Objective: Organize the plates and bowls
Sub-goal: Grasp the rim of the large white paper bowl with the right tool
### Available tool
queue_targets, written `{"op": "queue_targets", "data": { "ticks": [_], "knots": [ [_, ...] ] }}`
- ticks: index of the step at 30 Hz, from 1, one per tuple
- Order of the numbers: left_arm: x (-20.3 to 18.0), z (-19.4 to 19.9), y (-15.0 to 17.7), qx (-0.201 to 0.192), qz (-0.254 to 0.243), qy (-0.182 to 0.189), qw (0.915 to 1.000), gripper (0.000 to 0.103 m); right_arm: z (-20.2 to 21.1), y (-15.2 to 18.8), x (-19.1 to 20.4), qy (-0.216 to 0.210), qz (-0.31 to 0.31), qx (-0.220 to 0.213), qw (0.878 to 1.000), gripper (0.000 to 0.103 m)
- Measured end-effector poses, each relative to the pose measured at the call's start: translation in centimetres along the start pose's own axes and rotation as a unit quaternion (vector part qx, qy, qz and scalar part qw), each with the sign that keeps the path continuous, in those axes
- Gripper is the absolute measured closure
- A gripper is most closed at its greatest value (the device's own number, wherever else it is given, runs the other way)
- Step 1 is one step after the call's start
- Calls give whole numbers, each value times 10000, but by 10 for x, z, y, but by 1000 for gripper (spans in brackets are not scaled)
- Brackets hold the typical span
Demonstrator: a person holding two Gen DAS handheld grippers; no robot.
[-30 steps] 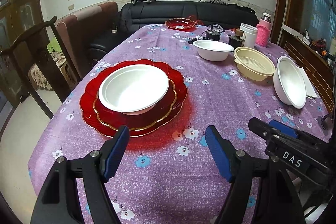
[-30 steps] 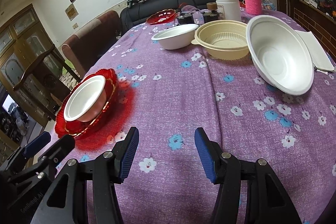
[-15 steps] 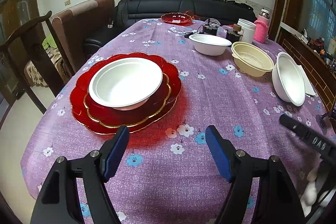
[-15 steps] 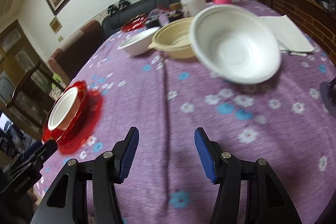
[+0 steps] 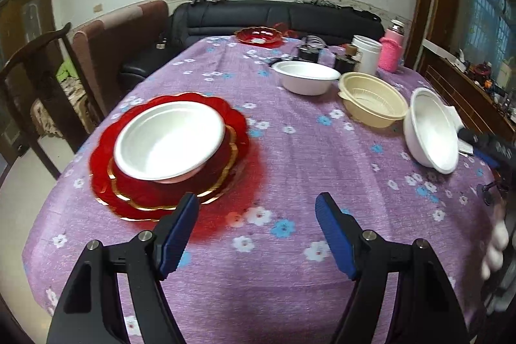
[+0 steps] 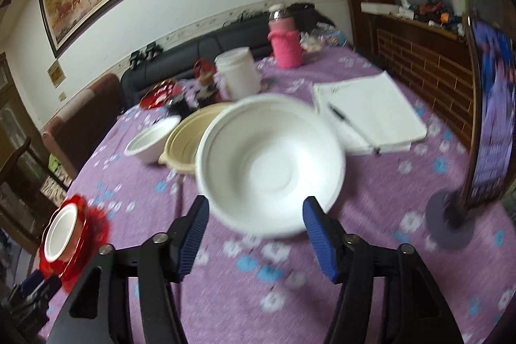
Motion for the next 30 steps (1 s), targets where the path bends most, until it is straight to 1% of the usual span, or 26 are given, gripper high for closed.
{"op": "queue_targets", "data": {
  "ticks": [5,9,13,15,17,19,21,26,28,30],
  "knots": [
    [-20,-7,2,184,-90,142,9997,29,-6,-28,-13,246,164,-372,9989,36],
    [-38,-14,-4,344,-64,329,9988,29,-19,-40,-24,481,382,-543,9966,36],
    [-52,-23,-13,399,18,402,9984,29,-28,-45,-38,659,478,-685,9943,36],
    [-62,-28,-17,373,-5,407,9985,29,-34,-42,-46,684,407,-656,9947,36],
    [-75,-36,-20,429,-42,469,9980,29,-42,-38,-52,641,354,-520,9960,36],
    [-87,-44,-24,521,-19,612,9968,29,-47,-37,-57,652,310,-455,9964,36],
    [-106,-52,-31,581,68,870,9945,29,-51,-36,-60,665,286,-425,9965,36],
    [-144,-70,-53,549,135,1225,9909,29,-58,-31,-65,766,277,-344,9961,36],
    [-156,-80,-55,646,132,1332,9889,29,-61,-29,-66,763,258,-287,9963,36],
    [-170,-93,-53,846,129,1472,9854,29,-66,-26,-67,667,178,-176,9975,36]
  ]
}}
Point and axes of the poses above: each gripper's, at about its wrist camera, not at the fingertips, and z roughly against the way its jaws point, x to its left, y to its underside, the point moved 9 cm from there along -z, roughly the way its jaws point, and after that the axes turned 6 degrees about z, right-handed, at the moved point
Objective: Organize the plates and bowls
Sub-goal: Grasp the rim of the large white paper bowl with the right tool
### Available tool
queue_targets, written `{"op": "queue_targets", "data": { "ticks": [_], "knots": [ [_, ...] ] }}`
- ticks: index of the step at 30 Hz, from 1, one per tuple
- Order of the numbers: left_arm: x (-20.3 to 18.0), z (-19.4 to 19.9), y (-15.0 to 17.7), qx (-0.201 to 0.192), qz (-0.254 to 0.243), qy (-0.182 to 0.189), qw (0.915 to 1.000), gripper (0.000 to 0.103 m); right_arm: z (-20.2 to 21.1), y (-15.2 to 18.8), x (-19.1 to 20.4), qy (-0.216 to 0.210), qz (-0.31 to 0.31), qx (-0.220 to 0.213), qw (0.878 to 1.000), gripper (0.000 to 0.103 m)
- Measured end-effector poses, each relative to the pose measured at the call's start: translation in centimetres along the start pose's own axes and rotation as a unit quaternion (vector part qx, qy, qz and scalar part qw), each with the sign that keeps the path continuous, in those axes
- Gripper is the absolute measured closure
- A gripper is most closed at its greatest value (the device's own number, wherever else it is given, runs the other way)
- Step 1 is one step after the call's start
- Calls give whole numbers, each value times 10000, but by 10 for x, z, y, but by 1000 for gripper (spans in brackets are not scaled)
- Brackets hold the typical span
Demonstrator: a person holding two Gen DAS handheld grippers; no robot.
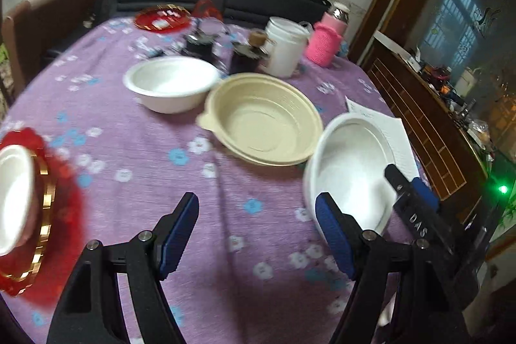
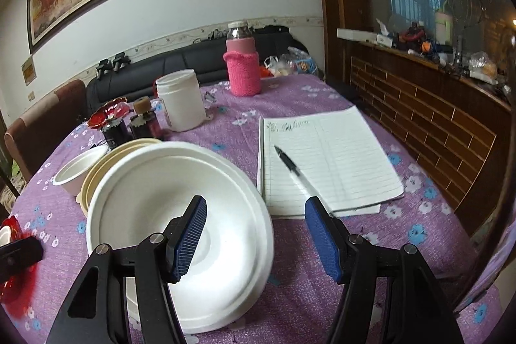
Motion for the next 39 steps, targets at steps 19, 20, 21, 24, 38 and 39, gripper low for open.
{"op": "queue_targets", "data": {
  "ticks": [19,20,21,24,38,39],
  "knots": [
    [-19,-66,3,444,-240,60,9987,45,-27,32,17,-1059,-588,850,9890,83],
    [-19,-67,3,480,-263,71,9985,54,-27,32,19,-1132,-603,875,9879,86],
    [-20,-68,4,532,-306,86,9981,66,-26,33,21,-1192,-608,891,9870,87],
    [-19,-71,9,678,-515,-8,9964,86,-21,34,28,-1242,-495,866,9872,88],
    [27,-21,22,413,-249,-415,9980,90,2,42,83,-1902,91,789,9785,88],
    [32,-14,24,360,-230,-459,9980,90,4,44,88,-1964,138,801,9771,88]
  ]
}}
Point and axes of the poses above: each gripper's, at about its wrist camera, not at the fingertips, and z roughly against the way its jaws point, x to its left, y to its underside, the point moved 9 cm from there along -z, roughly the way its jaws point, and after that the axes turned 6 degrees about z, right-handed, at the moved point
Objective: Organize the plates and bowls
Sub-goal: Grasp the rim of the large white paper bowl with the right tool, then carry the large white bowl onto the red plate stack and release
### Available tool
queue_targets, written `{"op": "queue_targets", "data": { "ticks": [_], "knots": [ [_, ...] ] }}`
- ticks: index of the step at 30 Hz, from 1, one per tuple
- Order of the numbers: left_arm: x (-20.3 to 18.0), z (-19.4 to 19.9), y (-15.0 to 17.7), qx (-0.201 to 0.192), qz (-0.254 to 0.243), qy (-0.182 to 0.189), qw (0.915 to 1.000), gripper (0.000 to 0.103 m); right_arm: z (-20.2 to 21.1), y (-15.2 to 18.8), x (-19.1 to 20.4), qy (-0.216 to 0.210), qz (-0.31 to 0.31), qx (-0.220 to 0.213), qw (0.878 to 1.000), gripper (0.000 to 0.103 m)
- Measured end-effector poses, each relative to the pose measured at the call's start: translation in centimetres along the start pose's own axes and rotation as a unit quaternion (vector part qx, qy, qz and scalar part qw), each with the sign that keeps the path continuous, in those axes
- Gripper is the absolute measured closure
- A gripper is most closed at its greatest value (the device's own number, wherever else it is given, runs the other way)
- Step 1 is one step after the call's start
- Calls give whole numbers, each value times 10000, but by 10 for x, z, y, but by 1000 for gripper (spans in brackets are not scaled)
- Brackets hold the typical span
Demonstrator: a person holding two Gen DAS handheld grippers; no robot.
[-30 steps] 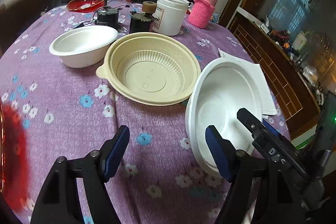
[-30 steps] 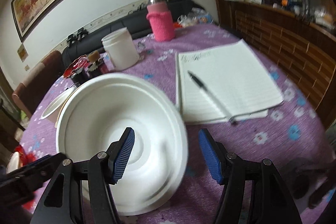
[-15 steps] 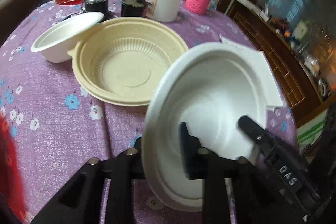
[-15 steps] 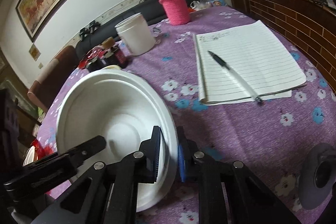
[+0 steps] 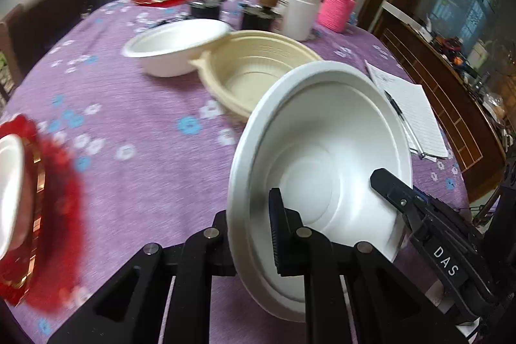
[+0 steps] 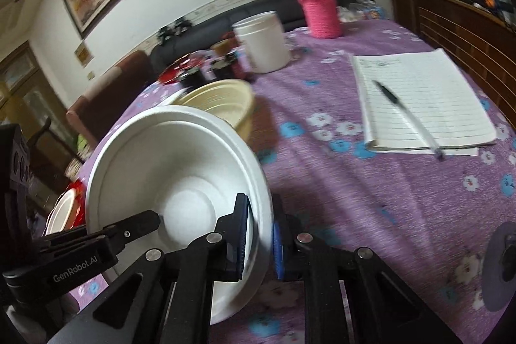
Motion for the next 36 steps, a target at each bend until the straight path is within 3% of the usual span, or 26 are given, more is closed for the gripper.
{"op": "queue_targets", "data": {
  "ticks": [10,24,36],
  "knots": [
    [44,62,18,-479,244,-107,9985,89,19,18,66,-381,292,41,9988,88],
    [129,133,39,-898,1207,268,9883,89,39,25,174,-689,979,202,9926,88],
    [215,180,33,-1285,1695,-140,9770,89,35,17,276,-1058,1624,254,9807,88]
  ]
}}
Point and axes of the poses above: each gripper's, at about its wrist camera, not at the fingertips, and z roughly against the way its jaws point, x to its left, y to its underside, the point moved 9 cm from there along -z, roughly the way its jaws point, and after that the axes turned 6 degrees about z, right-handed, at the moved point
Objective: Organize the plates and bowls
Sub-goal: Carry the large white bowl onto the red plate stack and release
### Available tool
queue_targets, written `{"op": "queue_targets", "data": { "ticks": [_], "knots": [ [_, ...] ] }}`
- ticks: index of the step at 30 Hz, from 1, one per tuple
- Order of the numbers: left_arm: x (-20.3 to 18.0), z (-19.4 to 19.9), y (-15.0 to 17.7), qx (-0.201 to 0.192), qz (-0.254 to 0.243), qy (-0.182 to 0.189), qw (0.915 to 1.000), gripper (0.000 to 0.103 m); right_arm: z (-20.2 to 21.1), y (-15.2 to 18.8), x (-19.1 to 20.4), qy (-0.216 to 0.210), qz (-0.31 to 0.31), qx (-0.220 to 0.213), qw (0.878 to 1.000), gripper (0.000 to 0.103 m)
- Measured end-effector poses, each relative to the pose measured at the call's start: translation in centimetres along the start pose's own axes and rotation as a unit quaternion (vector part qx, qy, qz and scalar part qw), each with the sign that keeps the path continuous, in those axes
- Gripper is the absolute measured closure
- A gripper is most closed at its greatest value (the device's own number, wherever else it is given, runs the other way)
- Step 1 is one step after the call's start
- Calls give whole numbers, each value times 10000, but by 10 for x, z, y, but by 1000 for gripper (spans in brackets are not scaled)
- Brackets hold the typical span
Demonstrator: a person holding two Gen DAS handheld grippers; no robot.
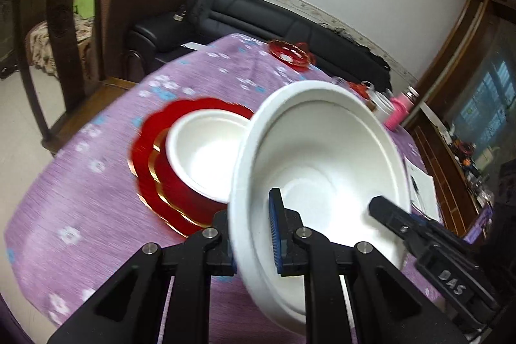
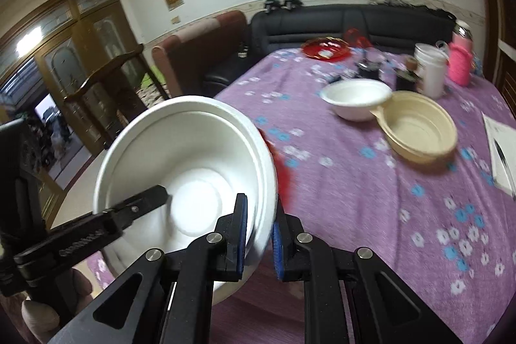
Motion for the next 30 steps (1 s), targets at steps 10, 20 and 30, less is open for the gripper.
{"op": "queue_targets", "data": {
  "ticks": [10,20,30],
  "knots": [
    [42,-21,-50,-86,-84,-612,9981,88,-65,-37,31,-162,-95,527,9984,87],
    [70,-76,-49,518,-100,-925,9943,87,-125,-20,18,-72,-419,1011,9940,87],
    [70,-93,-49,608,-94,-989,9932,67,-133,-20,5,147,-464,1126,9925,87]
  ]
}}
Point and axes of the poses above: each gripper's, at about its wrist camera, not at the fingertips, and z roughly against the way its jaws point, x to its left, y to its underside, the point moved 9 cm from there along -z, roughly the way its jaws point, and after that the axes turned 6 degrees about z, right-handed, at the moved point
